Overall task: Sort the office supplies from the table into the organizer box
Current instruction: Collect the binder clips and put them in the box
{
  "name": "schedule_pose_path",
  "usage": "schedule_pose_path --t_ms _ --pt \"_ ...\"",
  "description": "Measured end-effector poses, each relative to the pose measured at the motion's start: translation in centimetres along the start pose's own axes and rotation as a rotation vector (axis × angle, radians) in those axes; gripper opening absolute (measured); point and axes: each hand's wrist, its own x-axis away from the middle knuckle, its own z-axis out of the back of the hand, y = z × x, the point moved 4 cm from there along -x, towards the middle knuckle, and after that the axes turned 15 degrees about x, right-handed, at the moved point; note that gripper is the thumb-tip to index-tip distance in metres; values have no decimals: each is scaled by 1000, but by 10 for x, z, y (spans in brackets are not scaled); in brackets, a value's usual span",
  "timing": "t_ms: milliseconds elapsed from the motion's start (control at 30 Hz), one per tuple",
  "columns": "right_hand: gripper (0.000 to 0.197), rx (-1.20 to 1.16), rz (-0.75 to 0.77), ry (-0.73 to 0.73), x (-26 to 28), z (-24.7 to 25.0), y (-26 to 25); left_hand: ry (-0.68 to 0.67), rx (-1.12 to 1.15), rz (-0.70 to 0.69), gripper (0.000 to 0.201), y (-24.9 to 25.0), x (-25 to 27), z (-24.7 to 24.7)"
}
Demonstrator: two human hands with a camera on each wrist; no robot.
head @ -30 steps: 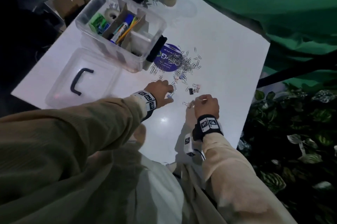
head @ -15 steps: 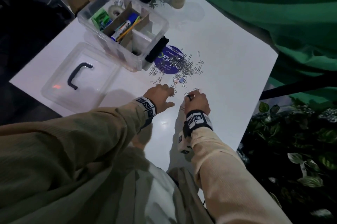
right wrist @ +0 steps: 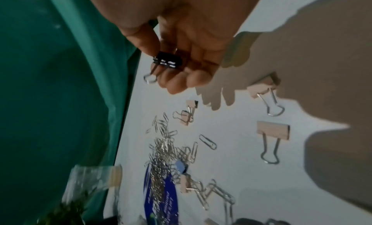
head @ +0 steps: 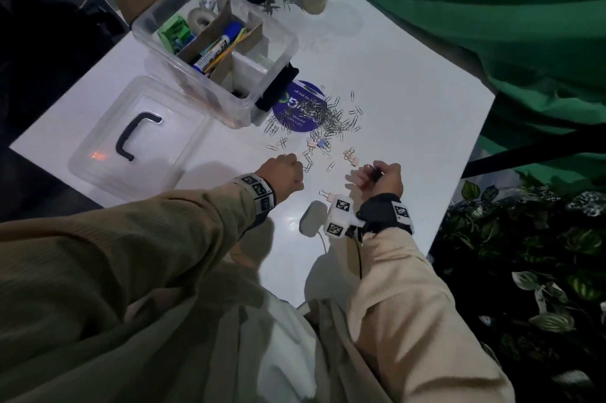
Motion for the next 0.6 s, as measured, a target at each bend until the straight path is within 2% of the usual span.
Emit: schedule_pose_path --t_ms 67,167,200,267,333,433,500,600 --pt "12 -11 -50 -27 1 5 4 -26 -45 -10 25 1 -1 -1" --pt "30 147 -40 48 -2 8 -3 -70 -44 -18 22 2 -2 -1" --pt "35 271 -9 75 -3 7 -9 -81 -7 -11 23 1 -2 -2" --pt "35 718 164 166 -7 4 -19 -103 90 22 30 0 -1 1" --pt "29 1034 368 234 -8 -2 -23 -55 191 27 29 0 -1 11" --pt "38 1304 561 212 -14 -17 -23 144 392 42 24 -1 1 40" --pt "41 1424 612 193 -20 -24 -20 226 499 70 26 -3 1 55" --pt "25 1549 601 167 -24 -28 -13 212 556 158 26 -5 -7 63"
